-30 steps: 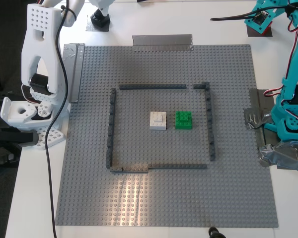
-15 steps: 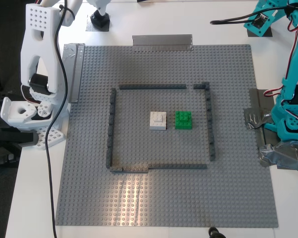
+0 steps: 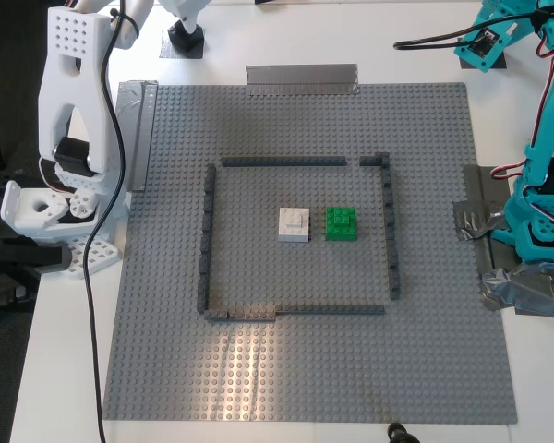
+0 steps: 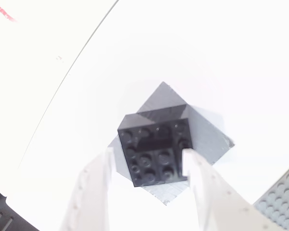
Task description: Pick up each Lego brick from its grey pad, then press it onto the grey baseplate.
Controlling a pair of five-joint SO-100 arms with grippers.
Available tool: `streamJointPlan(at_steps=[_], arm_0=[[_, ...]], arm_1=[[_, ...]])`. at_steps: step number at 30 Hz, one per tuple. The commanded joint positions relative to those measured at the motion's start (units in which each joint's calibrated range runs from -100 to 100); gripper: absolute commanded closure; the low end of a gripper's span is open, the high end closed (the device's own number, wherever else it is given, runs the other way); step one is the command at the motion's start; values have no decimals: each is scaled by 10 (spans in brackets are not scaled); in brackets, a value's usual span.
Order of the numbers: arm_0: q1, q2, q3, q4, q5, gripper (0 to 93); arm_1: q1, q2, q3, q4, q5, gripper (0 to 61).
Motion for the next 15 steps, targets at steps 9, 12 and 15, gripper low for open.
streamJointPlan(at_steps=[9,12,15], arm_0=[[8,-28,-3,-3,-21,886],[7,-29,-1,-3,-22,927],[7,-36,-1,4,-22,927]], arm_1=[[0,-42,-3,13,-1,516],[0,-43,-2,13,-1,517],[-1,-43,6,16,1,517]])
